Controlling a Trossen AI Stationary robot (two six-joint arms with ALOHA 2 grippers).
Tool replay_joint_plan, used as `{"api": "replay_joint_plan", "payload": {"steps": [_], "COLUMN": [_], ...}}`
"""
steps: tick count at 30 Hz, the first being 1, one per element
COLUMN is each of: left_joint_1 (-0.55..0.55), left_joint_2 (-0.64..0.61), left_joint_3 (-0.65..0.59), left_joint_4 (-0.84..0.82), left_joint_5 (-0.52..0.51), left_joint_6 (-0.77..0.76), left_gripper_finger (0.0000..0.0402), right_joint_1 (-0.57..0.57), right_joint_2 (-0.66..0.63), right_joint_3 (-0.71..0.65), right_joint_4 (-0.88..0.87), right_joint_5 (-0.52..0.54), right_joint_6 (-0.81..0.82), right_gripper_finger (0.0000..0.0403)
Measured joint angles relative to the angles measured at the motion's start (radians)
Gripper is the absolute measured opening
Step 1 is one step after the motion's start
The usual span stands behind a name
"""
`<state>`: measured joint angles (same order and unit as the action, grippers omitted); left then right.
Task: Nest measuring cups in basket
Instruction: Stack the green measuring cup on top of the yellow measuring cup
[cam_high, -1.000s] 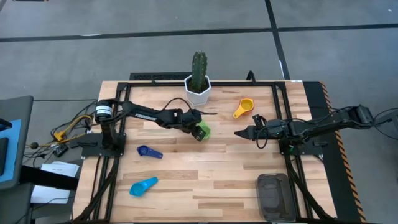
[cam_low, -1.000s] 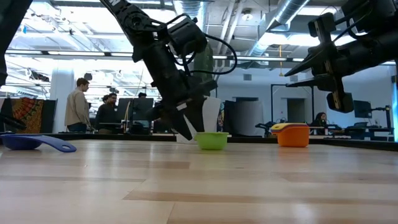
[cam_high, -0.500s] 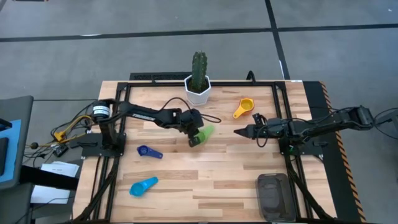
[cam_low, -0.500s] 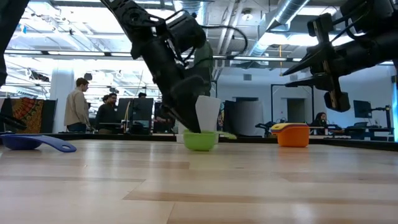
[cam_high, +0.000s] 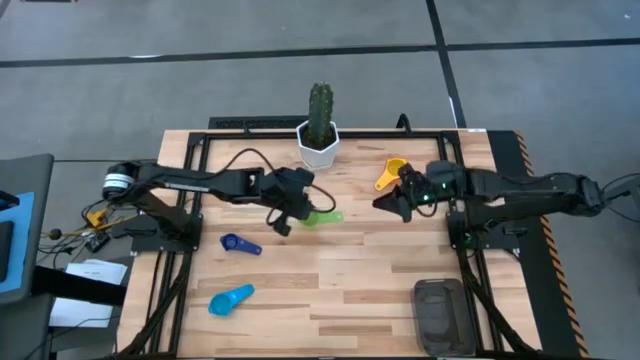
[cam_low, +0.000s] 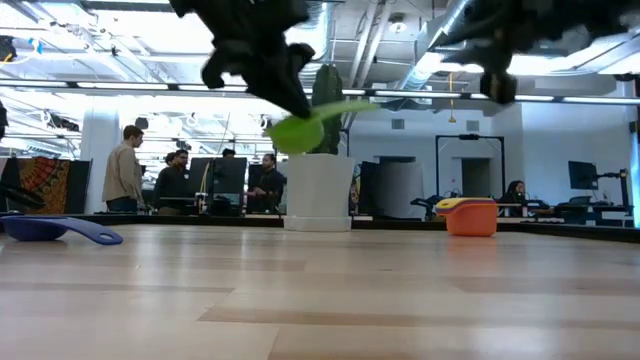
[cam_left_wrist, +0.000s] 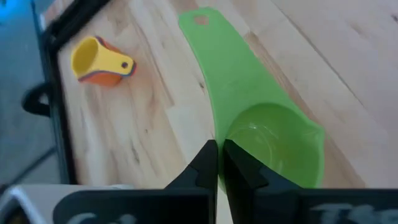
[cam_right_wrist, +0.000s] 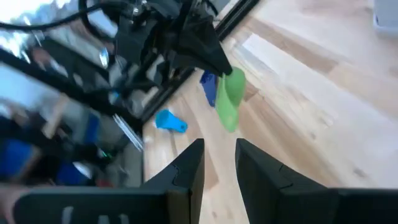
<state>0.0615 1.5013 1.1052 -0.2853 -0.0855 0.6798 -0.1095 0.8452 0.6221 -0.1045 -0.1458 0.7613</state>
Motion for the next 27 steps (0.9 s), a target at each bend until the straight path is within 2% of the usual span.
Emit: {"api": "replay_joint_plan", "payload": {"steps": [5, 9, 12, 15, 22, 27], "left_joint_1": [-0.034, -0.062, -0.078, -0.098, -0.131, -0.149], "left_joint_2": [-0.028, -0.027, -0.026, -0.027, -0.027, -0.026], "left_joint_3": [0.085, 0.186, 0.260, 0.338, 0.453, 0.497], "left_joint_4": [-0.162, -0.248, -0.295, -0.355, -0.461, -0.495], "left_joint_5": [-0.033, -0.053, -0.070, -0.094, -0.139, -0.175], "left_joint_6": [0.108, 0.184, 0.225, 0.301, 0.447, 0.527], "left_gripper_finger": [0.0001, 0.0001, 0.0000, 0.0000, 0.0000, 0.0000], "right_joint_1": [-0.058, -0.083, -0.100, -0.103, -0.109, -0.098], "right_joint_2": [0.122, 0.278, 0.396, 0.489, 0.649, 0.738], "right_joint_3": [0.263, 0.472, 0.619, 0.744, 0.967, 1.069], "right_joint_4": [-0.275, -0.442, -0.544, -0.583, -0.630, -0.665], "right_joint_5": [-0.137, -0.190, -0.228, -0.268, -0.415, -0.438], "right_joint_6": [-0.160, -0.210, -0.242, -0.295, -0.318, -0.318], "right_gripper_finger": [0.0163, 0.0206, 0.0220, 0.0217, 0.0184, 0.0174]}}
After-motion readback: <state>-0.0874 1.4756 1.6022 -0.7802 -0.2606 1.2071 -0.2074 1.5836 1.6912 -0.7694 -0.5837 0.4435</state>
